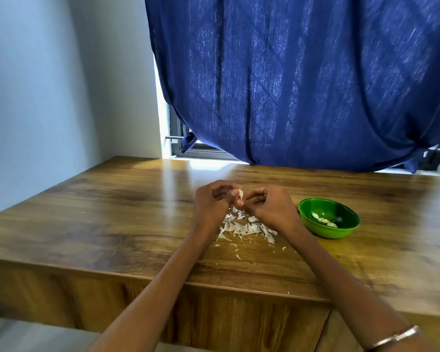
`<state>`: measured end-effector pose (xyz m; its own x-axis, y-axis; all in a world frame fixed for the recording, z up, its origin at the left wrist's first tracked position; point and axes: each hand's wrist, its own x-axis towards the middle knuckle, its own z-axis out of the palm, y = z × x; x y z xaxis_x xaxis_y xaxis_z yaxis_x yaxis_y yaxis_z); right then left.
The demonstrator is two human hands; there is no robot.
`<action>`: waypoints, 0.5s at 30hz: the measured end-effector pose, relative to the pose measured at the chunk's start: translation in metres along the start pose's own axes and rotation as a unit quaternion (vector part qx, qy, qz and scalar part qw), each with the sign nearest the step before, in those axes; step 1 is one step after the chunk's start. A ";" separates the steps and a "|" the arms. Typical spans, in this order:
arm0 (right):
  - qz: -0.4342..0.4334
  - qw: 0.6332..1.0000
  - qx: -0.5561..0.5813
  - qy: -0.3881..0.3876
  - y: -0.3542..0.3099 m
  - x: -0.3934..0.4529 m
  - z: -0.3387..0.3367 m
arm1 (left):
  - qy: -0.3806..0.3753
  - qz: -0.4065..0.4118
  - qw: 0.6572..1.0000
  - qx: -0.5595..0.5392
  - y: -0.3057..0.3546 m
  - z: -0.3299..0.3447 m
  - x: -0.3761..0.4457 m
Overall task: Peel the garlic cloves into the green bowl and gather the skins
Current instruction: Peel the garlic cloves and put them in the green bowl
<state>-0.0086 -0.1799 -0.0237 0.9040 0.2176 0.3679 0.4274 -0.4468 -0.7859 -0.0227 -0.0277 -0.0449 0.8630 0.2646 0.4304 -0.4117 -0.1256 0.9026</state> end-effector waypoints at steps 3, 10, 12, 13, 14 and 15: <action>-0.008 0.998 -0.046 0.043 0.004 -0.001 0.000 | -0.012 0.019 0.999 0.038 -0.001 0.002 -0.002; -0.048 0.986 -0.140 0.078 0.003 -0.005 -0.005 | -0.021 0.088 0.988 0.125 0.001 0.007 -0.004; -0.038 0.987 -0.122 0.092 0.002 -0.006 -0.003 | -0.024 0.068 0.991 0.111 0.000 0.007 -0.003; -0.039 0.988 -0.117 0.093 0.001 -0.007 -0.002 | -0.022 0.059 0.993 0.100 0.000 0.006 -0.003; -0.046 0.988 -0.117 0.091 0.001 -0.008 0.000 | -0.019 0.050 0.995 0.086 0.000 0.005 -0.003; -0.055 0.987 -0.124 0.089 0.000 -0.008 0.001 | -0.016 0.042 0.996 0.073 0.000 0.004 -0.004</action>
<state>-0.0158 -0.1809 -0.0274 0.8296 0.1295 0.5432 0.4910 -0.6324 -0.5992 -0.0250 -0.0328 -0.0463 0.8369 0.2168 0.5025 -0.4381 -0.2848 0.8526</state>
